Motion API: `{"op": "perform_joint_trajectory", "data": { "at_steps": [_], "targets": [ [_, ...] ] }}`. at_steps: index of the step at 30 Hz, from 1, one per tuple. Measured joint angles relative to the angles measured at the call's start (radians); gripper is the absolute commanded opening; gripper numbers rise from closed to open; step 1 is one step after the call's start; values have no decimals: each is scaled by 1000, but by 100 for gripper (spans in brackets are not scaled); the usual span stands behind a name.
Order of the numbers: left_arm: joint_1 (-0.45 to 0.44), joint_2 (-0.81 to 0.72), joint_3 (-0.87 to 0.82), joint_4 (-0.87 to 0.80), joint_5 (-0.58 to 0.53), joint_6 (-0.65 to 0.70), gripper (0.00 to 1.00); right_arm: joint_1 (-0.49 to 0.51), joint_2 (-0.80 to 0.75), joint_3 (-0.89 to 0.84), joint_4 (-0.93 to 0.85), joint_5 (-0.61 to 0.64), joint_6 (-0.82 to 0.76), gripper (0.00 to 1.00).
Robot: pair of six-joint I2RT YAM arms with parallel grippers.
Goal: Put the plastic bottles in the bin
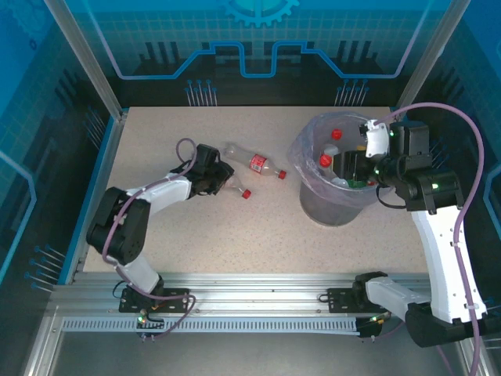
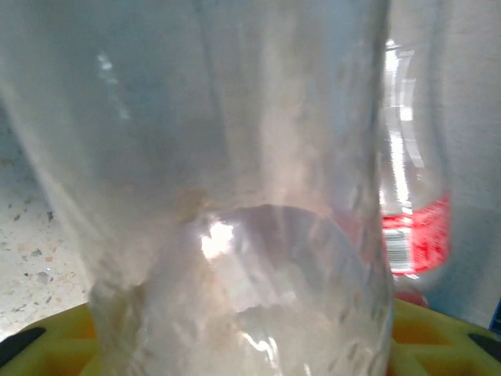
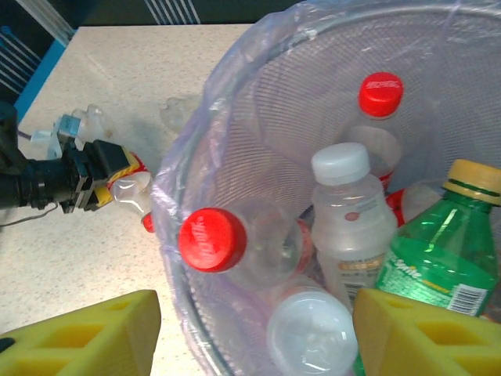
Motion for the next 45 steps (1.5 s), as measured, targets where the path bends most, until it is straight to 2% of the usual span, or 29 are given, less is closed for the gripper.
{"op": "perform_joint_trajectory", "data": {
  "at_steps": [5, 8, 9, 13, 18, 23, 27, 33, 38, 45],
  "targets": [
    [-2, -169, -60, -10, -23, 157, 29, 132, 2, 3, 58, -38, 40, 67],
    [-3, -278, -116, -20, -23, 257, 5, 202, 8, 13, 107, -46, 63, 67],
    [-3, -314, -135, -24, -21, 289, 0, 227, 16, 16, 127, -46, 70, 67],
    [-3, -462, -210, -31, 24, 433, 0, 332, 87, 42, 200, -38, 82, 67],
    [-3, -603, -241, -37, 183, 612, 0, 423, 230, 49, 311, -53, 105, 67],
    [-3, -650, -259, -16, 363, 719, 0, 468, 386, 72, 411, -110, 137, 68],
    [-3, -643, -278, 23, 484, 743, 0, 476, 467, 75, 491, -196, 176, 75],
    [-3, -592, -278, 111, 612, 741, 0, 456, 491, 68, 598, -343, 231, 77],
    [-10, -549, -279, 185, 676, 723, 0, 425, 515, 70, 633, -415, 253, 79],
    [-46, -509, -279, 248, 708, 711, 0, 421, 583, 80, 613, -409, 252, 78]
  ]
}}
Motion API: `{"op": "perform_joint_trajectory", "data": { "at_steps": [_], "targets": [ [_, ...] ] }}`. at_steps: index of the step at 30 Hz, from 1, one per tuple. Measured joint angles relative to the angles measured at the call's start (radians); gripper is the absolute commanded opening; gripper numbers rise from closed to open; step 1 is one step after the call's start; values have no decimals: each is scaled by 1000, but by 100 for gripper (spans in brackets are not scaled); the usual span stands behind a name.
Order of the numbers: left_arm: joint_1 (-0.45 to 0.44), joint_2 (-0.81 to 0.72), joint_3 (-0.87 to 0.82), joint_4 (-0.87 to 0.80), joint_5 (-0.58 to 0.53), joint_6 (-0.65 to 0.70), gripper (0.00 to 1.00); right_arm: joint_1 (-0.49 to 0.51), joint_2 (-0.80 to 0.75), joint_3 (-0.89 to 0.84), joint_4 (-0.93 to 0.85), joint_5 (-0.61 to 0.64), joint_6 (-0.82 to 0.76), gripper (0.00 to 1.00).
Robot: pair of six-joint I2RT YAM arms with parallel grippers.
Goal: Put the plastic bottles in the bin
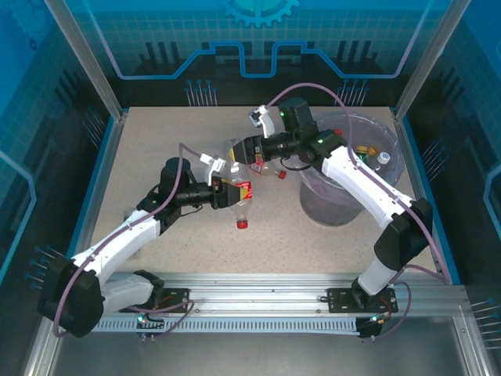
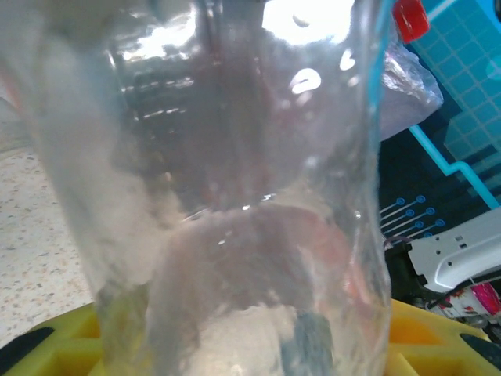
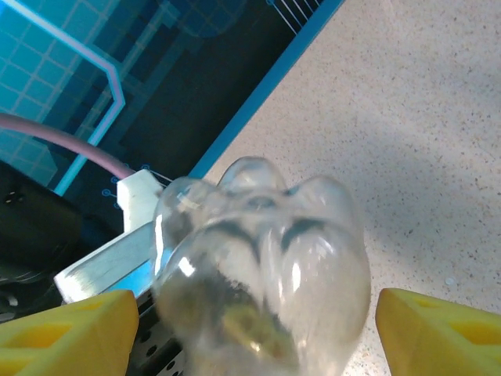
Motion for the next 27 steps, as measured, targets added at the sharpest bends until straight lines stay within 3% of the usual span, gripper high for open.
{"op": "perform_joint_trajectory", "data": {
  "at_steps": [12, 15, 17, 19, 27],
  "targets": [
    [-17, 14, 0, 25, 11, -4, 2, -17, 16, -12, 47, -55, 45, 52],
    [-18, 14, 0, 24, 8, -4, 37, -19, 16, -14, 50, -56, 45, 49],
    [-18, 14, 0, 24, 5, -3, 75, -20, 14, -14, 49, -56, 45, 47],
    [-18, 14, 0, 25, 4, -3, 99, -25, 13, -11, 43, -56, 40, 46],
    [-19, -38, 0, 5, 3, -4, 99, -143, -22, 147, -5, -24, -5, 42]
  ]
}}
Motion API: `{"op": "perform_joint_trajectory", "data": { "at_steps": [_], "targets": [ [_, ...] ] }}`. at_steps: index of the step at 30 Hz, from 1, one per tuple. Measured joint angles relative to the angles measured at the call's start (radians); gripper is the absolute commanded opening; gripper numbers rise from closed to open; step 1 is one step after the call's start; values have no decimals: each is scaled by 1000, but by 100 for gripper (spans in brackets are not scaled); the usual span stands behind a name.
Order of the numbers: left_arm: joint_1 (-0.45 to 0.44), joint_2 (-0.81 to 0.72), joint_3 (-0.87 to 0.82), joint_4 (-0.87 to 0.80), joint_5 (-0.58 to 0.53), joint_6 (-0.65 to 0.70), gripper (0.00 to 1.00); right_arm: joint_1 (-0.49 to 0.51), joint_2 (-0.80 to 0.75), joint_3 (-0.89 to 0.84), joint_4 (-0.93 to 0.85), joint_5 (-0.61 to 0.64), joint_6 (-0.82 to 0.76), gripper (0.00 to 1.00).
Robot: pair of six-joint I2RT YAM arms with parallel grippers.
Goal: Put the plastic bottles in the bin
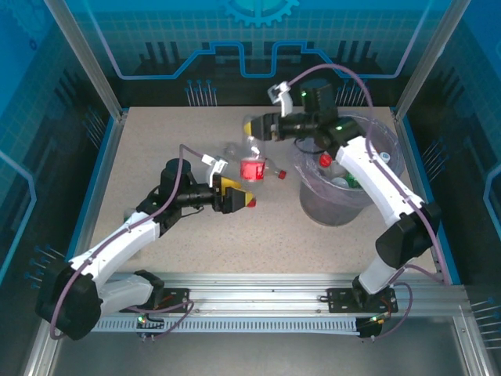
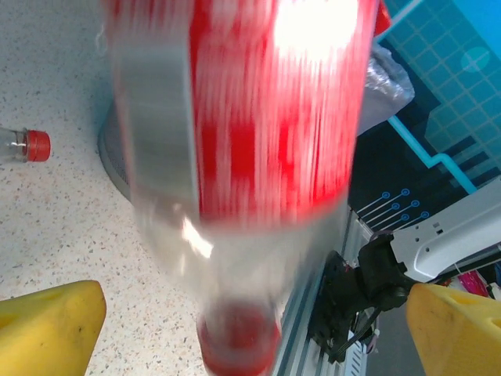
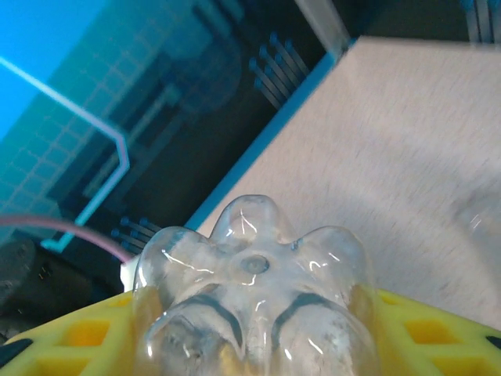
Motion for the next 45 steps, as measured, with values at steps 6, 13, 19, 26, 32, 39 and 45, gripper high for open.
{"op": "perform_joint_trajectory", "data": {
  "at_steps": [6, 13, 19, 26, 32, 39, 45],
  "targets": [
    [0, -17, 0, 0, -21, -21, 99, -145, -114, 149, 14, 46, -21, 38],
    [-10, 27, 3, 51, -140, -186, 92, -390, -288, 112, 179, 96, -34, 35],
    [-104, 130, 102, 68, -248, -303, 91, -545, -373, -73, 325, 100, -29, 33],
    [-198, 332, 326, 101, -311, -372, 88, -578, -383, -289, 389, 100, -37, 32],
    [-245, 488, 463, 122, -322, -412, 86, -578, -405, -423, 415, 100, -56, 32],
    [-271, 600, 565, 106, -340, -412, 82, -578, -422, -505, 444, 71, -60, 32],
    [-277, 645, 615, 105, -345, -413, 79, -560, -422, -528, 422, 51, -112, 32]
  ]
}}
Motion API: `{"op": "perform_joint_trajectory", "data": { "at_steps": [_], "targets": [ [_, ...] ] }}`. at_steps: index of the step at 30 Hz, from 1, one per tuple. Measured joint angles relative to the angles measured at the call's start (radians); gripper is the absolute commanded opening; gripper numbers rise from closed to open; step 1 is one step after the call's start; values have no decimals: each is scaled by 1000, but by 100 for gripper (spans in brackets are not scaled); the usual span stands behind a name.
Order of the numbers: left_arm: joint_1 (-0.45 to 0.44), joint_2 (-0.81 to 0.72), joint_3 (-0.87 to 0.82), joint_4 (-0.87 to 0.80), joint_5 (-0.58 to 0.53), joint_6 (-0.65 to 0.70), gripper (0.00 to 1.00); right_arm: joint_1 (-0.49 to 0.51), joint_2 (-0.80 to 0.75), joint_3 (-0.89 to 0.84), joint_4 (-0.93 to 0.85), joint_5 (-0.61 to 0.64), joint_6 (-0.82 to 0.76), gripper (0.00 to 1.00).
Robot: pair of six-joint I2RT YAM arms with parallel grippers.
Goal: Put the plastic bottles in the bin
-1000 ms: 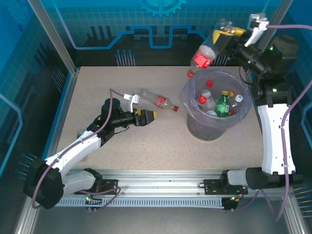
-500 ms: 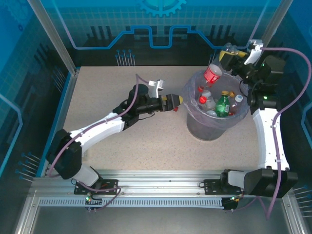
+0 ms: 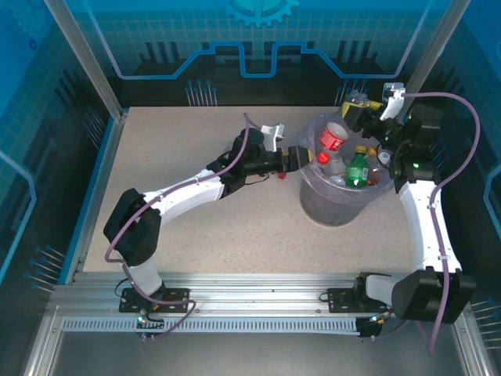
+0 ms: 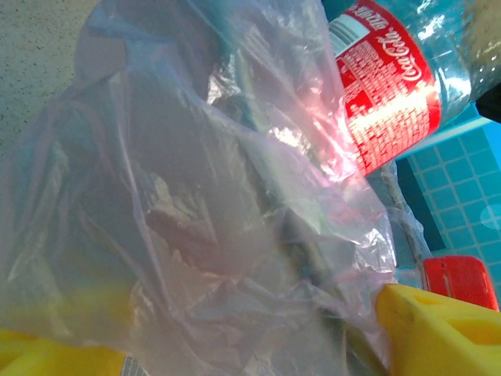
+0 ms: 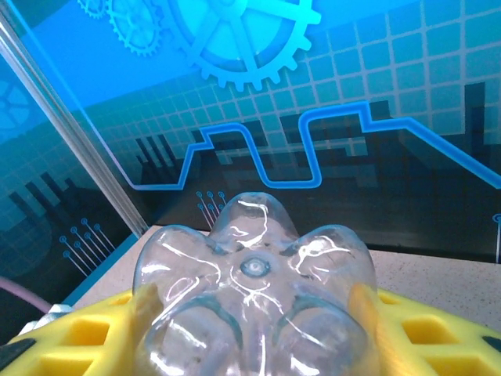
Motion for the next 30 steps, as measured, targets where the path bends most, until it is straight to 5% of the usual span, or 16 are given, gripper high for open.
{"op": "perform_joint_trajectory", "data": {
  "at_steps": [12, 30],
  "targets": [
    [0, 20, 19, 2, 1, -1, 78, 105, 13, -19, -144, 28, -180, 32],
    [-1, 29, 23, 9, 1, -12, 77, 208, 18, -205, -28, 204, -200, 33]
  ]
}}
